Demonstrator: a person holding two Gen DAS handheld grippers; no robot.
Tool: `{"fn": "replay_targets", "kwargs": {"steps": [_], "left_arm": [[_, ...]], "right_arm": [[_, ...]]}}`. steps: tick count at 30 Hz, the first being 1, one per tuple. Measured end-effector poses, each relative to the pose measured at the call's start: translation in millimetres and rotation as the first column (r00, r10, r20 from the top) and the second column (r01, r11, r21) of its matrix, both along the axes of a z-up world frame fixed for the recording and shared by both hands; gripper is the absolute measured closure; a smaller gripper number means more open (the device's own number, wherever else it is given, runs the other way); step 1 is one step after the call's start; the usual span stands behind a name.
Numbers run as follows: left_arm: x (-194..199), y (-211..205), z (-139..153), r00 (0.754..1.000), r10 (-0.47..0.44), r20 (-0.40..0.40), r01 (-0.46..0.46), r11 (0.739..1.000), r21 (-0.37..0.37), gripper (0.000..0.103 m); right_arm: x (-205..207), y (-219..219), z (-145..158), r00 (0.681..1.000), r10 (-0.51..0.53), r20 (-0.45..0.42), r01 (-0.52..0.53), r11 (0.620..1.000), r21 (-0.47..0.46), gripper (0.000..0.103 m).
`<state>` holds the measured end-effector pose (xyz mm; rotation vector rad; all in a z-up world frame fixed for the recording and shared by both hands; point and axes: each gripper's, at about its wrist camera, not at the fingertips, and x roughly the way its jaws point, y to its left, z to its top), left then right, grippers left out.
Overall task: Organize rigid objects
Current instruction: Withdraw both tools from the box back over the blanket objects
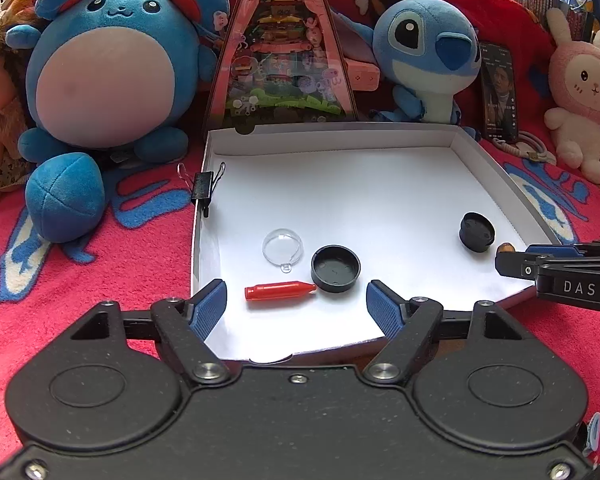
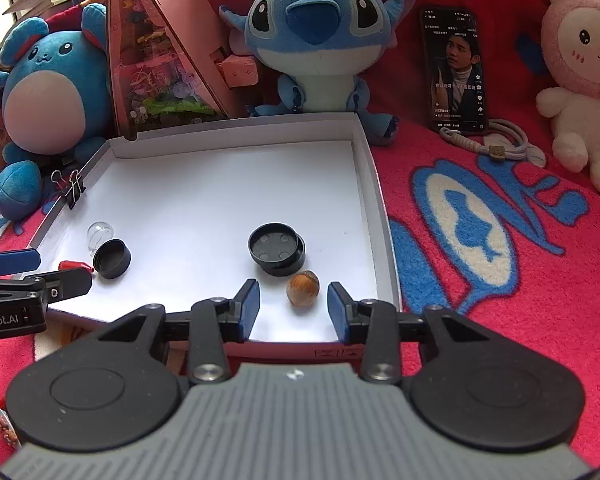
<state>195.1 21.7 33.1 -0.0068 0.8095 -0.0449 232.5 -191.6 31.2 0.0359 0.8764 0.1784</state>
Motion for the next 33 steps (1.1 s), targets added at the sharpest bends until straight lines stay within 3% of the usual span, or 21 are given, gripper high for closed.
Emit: {"fn": "replay_targets", "kwargs": {"steps": [19, 33], "left_arm": [[-58.5, -7.0, 20.3, 0.995, -0.066, 0.080, 0.067, 0.998, -0.005, 0.023], [-113.0, -11.2, 18.1, 0.988, -0.098, 0.122, 0.103, 0.994, -0.042, 0.022]], "right_arm": [[-58.5, 3.9, 24.9, 0.985, 0.111, 0.132, -0.108, 0.994, -0.032, 0.019], [-113.6, 7.8, 24.3, 0.960, 0.182, 0.211, -0.166, 0.982, -0.090, 0.014]]}}
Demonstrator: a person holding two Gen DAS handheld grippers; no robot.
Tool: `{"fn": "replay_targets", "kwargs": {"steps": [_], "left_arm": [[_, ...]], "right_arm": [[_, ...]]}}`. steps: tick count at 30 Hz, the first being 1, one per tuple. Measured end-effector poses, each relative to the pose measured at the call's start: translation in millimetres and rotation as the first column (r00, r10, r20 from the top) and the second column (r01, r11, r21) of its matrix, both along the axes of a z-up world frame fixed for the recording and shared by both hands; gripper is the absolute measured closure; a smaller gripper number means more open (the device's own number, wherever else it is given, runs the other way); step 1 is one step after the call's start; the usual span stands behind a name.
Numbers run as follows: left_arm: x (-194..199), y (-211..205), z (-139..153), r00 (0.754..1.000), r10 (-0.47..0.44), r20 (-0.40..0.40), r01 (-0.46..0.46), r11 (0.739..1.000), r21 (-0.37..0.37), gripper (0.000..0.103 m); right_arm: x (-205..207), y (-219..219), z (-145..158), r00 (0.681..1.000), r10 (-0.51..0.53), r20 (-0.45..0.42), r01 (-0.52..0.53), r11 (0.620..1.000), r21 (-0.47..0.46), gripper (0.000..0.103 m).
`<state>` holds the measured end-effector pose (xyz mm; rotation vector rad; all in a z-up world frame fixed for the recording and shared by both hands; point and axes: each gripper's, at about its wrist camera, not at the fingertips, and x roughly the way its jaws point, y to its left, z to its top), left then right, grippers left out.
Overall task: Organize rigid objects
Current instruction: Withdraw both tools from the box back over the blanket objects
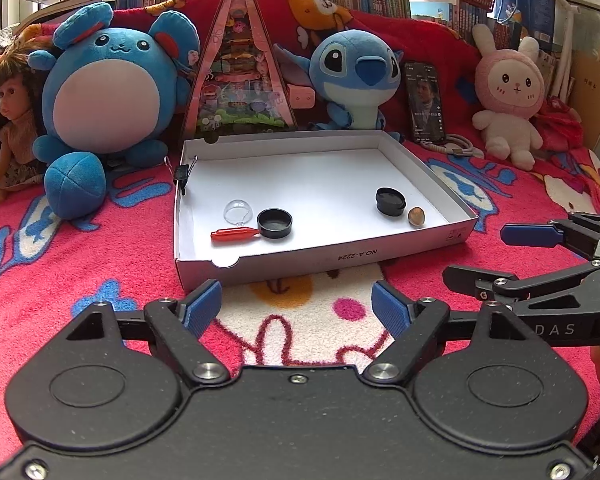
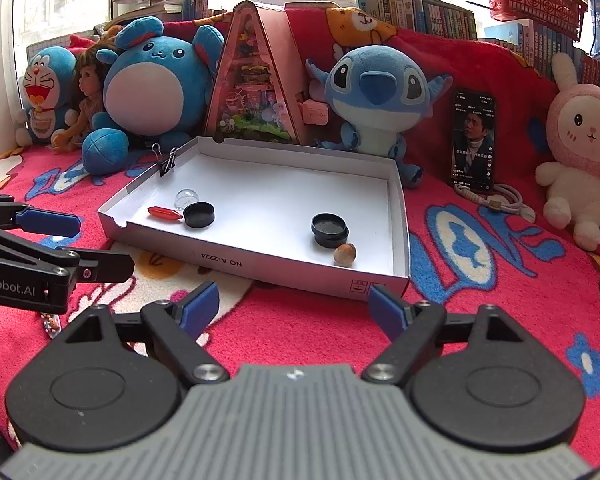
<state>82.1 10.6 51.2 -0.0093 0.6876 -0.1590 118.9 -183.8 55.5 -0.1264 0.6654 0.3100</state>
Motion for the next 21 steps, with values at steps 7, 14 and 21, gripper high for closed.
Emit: {"fn": "replay_targets", "kwargs": {"steps": [7, 14, 21], "left_arm": [[-22.4, 0.0, -6.7, 1.000, 0.002, 0.011, -0.002, 1.000, -0.011, 0.021], [-43.5, -0.1, -12.9, 0.999, 0.009, 0.047, -0.009, 1.000, -0.006, 0.020], [-62.6, -0.4, -24.0, 0.998, 0.004, 0.061, -0.003, 1.000, -0.005, 0.018]], "right_arm": [[-25.5, 1.2, -6.3, 0.999, 0.021, 0.035, -0.020, 0.999, -0.027, 0.011], [-47.0, 1.4, -15.4, 0.998, 0.031, 0.062, -0.028, 0.998, -0.050, 0.011], [-65.3, -2.5, -24.6, 0.996, 0.020, 0.085, -0.016, 0.999, -0.047, 0.010]]}}
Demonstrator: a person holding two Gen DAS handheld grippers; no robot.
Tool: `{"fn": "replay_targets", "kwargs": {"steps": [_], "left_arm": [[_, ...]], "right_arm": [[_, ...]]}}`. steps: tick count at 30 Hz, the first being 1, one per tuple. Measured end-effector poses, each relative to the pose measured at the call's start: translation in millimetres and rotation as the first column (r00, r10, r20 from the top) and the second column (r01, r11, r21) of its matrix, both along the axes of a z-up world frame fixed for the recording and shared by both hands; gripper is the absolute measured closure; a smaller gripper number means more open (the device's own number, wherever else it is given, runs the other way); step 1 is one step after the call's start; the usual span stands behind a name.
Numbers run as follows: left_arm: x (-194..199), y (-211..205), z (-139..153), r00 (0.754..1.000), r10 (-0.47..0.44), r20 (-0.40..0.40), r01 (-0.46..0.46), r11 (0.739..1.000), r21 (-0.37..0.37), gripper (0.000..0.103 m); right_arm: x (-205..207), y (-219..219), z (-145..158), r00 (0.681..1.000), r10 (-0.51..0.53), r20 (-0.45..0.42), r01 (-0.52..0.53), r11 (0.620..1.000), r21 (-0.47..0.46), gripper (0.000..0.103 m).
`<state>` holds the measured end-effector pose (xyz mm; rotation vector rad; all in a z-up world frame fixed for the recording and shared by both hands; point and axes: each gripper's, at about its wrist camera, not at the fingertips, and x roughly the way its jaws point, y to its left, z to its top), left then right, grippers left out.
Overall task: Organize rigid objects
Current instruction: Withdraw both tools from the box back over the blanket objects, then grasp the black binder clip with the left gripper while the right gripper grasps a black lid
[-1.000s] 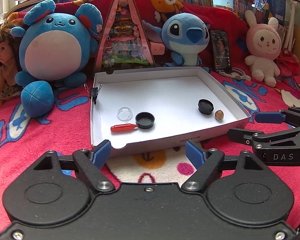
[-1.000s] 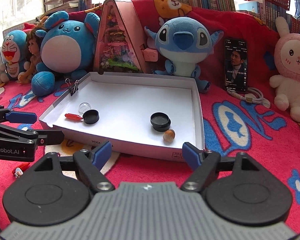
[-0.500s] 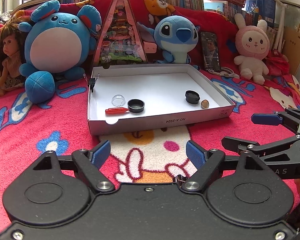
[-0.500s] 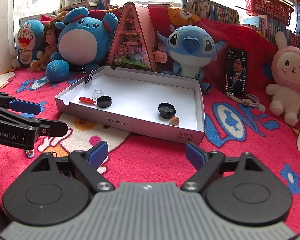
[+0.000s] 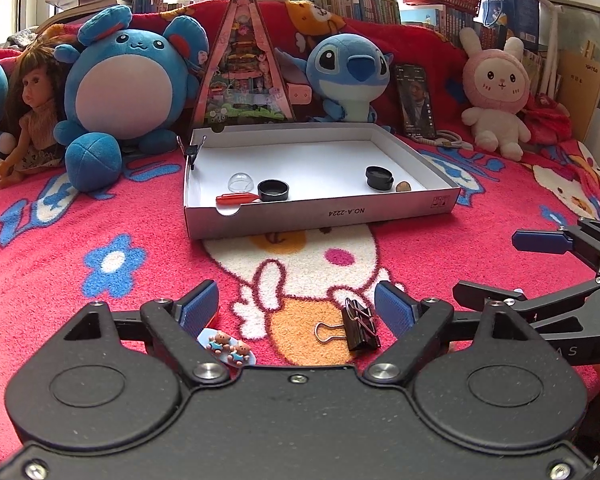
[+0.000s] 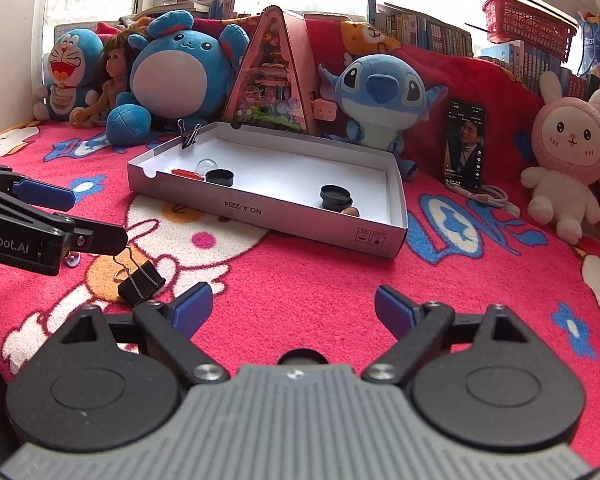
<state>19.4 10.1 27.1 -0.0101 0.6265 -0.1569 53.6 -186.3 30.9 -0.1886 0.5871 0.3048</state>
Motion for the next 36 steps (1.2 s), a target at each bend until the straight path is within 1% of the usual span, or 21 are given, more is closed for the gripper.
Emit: {"fn": "replay_targets", "kwargs": {"steps": [3, 5, 12, 15, 19, 23, 27, 30, 31, 32, 33, 35, 36], "left_arm": [[-4.6, 0.0, -6.3, 1.000, -0.008, -0.006, 0.007, 1.000, -0.026, 0.017], [-7.0, -1.0, -9.9, 1.000, -0.011, -0.010, 0.010, 1.000, -0.029, 0.017], [-17.1, -9.4, -17.5, 1.000, -0.021, 0.009, 0.021, 1.000, 0.022, 0.016], [-21.0, -11.3, -19.5, 1.000, -0.022, 0.014, 0.022, 0.999, 0.026, 0.016], [-26.1, -11.2, -22.2, 1.000, -0.028, 0.000, 0.028, 0.999, 0.021, 0.016], [-27.9, -12.5, -24.4, 1.000, -0.015, -0.016, 0.016, 0.999, 0.033, 0.028], [-30.9, -13.7, -24.0, 1.000, -0.017, -0.007, 0.017, 0.999, 0.033, 0.034], [-32.6, -14.7, -21.1, 1.000, -0.024, 0.003, 0.024, 0.999, 0.032, 0.042], [-33.1, -14.9, -20.6, 1.000, -0.025, 0.005, 0.024, 0.999, 0.030, 0.048], [-33.7, -14.8, -19.7, 1.000, -0.027, 0.007, 0.026, 0.999, 0.026, 0.052], [-33.9, -15.3, -18.4, 0.999, -0.031, 0.008, 0.030, 0.999, 0.021, 0.054], [-33.5, -16.1, -17.7, 0.999, -0.040, 0.008, 0.039, 0.999, 0.014, 0.057], [-32.5, -17.3, -17.7, 0.999, -0.045, 0.007, 0.045, 0.999, 0.014, 0.058]], "right_arm": [[-4.9, -2.2, -3.8, 1.000, -0.010, 0.000, 0.010, 1.000, 0.012, 0.009], [-7.9, -3.1, -6.5, 1.000, -0.021, 0.001, 0.021, 1.000, 0.023, 0.008], [-17.1, -3.9, -11.0, 0.998, -0.050, 0.028, 0.050, 0.998, 0.027, 0.006], [-19.9, -4.9, -12.5, 0.998, -0.060, 0.019, 0.060, 0.997, 0.042, 0.005], [-25.3, -4.2, -15.3, 0.998, -0.066, 0.020, 0.065, 0.997, 0.042, 0.005], [-30.6, -3.3, -18.4, 0.998, -0.059, 0.016, 0.059, 0.998, 0.031, 0.005], [-32.7, -4.3, -19.6, 0.998, -0.061, 0.007, 0.061, 0.998, 0.034, 0.005], [-36.8, -5.1, -19.3, 0.998, -0.066, 0.012, 0.065, 0.997, 0.041, 0.006], [-38.5, -5.3, -19.0, 0.998, -0.065, 0.012, 0.065, 0.997, 0.043, 0.007], [-40.3, -5.6, -18.7, 0.998, -0.062, 0.011, 0.062, 0.997, 0.047, 0.011], [-41.7, -5.8, -18.5, 0.998, -0.056, 0.006, 0.056, 0.997, 0.051, 0.013], [-45.8, -5.6, -17.4, 0.999, -0.033, -0.005, 0.033, 0.997, 0.064, 0.023], [-47.8, -4.8, -17.1, 1.000, -0.025, -0.006, 0.026, 0.997, 0.066, 0.025]]}}
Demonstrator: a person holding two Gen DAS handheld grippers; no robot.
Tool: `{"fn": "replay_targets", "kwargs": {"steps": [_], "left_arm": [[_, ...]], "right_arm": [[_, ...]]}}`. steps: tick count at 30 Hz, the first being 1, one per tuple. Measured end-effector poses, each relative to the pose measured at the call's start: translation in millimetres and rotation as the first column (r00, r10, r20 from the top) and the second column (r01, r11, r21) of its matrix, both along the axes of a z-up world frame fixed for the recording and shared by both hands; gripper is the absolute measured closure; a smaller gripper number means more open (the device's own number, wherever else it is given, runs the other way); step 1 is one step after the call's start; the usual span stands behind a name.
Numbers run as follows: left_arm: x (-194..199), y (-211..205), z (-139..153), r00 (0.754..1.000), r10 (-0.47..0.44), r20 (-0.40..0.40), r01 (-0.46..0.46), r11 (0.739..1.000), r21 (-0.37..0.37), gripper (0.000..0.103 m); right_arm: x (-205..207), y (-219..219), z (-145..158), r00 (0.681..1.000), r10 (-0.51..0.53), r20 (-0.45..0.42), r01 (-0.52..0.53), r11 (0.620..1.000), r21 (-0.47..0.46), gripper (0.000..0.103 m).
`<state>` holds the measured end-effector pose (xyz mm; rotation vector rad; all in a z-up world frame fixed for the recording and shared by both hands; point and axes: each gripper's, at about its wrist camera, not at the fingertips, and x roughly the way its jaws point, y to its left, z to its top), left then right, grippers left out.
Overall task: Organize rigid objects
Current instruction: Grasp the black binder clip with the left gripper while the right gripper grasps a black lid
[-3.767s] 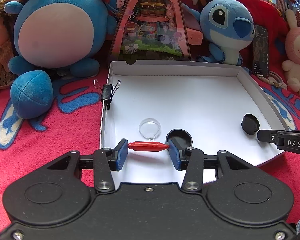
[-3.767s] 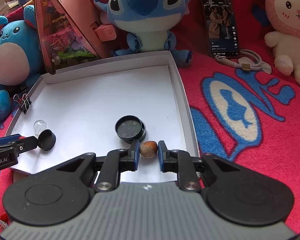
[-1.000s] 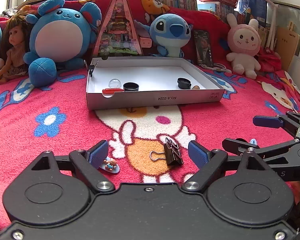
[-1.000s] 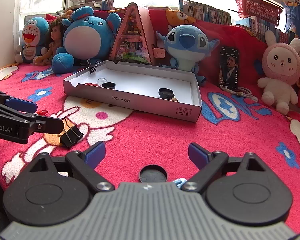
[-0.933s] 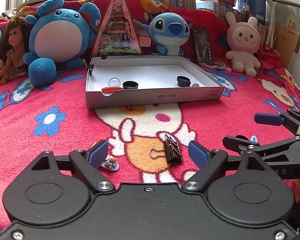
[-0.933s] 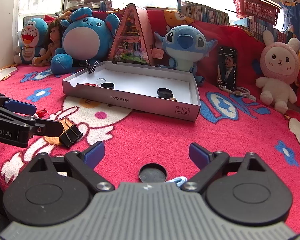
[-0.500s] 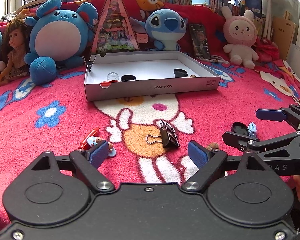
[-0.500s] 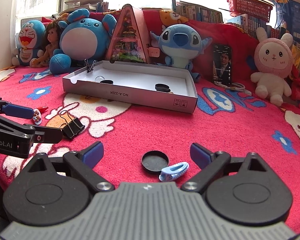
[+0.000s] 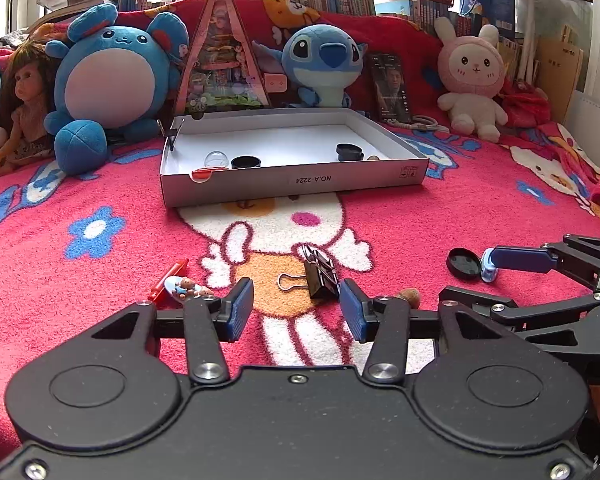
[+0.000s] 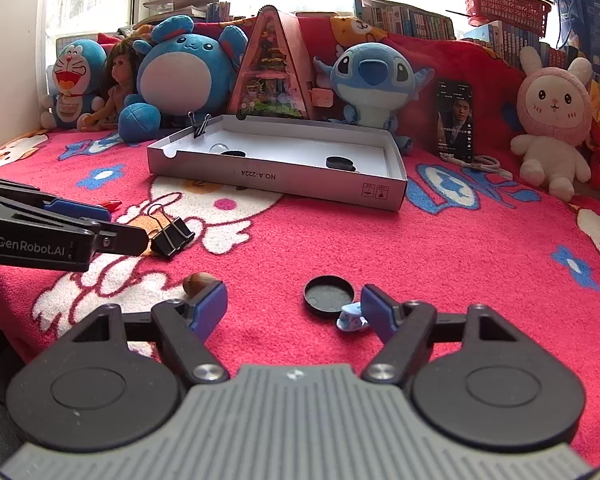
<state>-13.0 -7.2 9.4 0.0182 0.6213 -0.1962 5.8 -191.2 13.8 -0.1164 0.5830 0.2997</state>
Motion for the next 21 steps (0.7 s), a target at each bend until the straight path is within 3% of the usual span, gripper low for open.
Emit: {"fn": "replay_targets", "kwargs": {"steps": [2, 4, 8, 19, 21], "left_arm": [[3.3, -2.4, -0.6, 1.000, -0.001, -0.003, 0.001, 1.000, 0.002, 0.061], [7.9, -4.8, -1.7, 1.000, -0.003, -0.007, 0.003, 1.000, -0.007, 0.061], [19.1, -9.3, -6.5, 1.000, 0.008, -0.026, -0.009, 1.000, -0.025, 0.063], [33.5, -18.6, -18.6, 0.999, 0.035, -0.042, -0.035, 0.999, -0.010, 0.065], [33.2, -20.7, -20.2, 0.999, 0.037, -0.036, -0.037, 0.999, -0.002, 0.065]], "right_arm": [[-3.8, 3.3, 0.6, 1.000, 0.015, -0.007, -0.015, 1.000, -0.004, 0.039], [-5.7, 5.4, 0.6, 1.000, 0.027, -0.016, -0.027, 1.000, -0.007, 0.047], [-6.0, 7.0, -1.9, 0.999, 0.031, -0.040, -0.032, 0.999, -0.005, 0.054], [12.4, -6.9, -7.6, 0.995, -0.079, -0.054, 0.079, 0.997, 0.000, 0.053], [15.7, -7.0, -8.7, 0.995, -0.090, -0.051, 0.090, 0.996, 0.000, 0.045]]}}
